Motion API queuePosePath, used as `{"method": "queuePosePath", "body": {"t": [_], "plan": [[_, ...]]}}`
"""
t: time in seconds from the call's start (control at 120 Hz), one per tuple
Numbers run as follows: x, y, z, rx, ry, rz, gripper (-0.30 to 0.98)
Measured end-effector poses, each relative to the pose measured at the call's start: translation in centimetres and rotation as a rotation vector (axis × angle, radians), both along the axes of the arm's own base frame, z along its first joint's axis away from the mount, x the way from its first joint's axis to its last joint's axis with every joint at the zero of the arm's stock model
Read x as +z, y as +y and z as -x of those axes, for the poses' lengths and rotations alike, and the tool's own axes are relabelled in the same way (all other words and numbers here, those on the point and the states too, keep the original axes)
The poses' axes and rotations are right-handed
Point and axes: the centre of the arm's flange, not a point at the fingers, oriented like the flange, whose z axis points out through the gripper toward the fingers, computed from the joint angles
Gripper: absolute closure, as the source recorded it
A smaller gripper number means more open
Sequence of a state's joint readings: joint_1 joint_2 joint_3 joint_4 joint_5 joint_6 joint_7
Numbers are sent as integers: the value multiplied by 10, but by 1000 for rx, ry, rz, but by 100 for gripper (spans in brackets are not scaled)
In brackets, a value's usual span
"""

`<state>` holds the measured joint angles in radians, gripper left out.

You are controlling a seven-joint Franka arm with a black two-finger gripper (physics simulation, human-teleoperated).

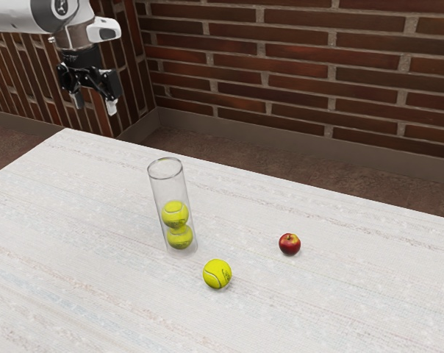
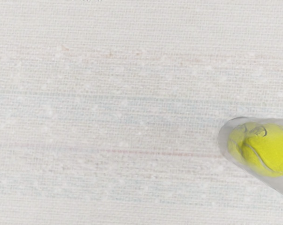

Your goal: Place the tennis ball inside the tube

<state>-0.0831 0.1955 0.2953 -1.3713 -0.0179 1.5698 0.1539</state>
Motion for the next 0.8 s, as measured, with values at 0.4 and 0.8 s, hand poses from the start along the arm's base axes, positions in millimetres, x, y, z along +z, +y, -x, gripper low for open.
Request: {"method": "queuePosePath", "body": {"t": [0.4, 0.8], "plan": [[-13, -192, 6, -281, 35, 28, 0], [-148, -285, 63, -315, 197, 8, 0]]}}
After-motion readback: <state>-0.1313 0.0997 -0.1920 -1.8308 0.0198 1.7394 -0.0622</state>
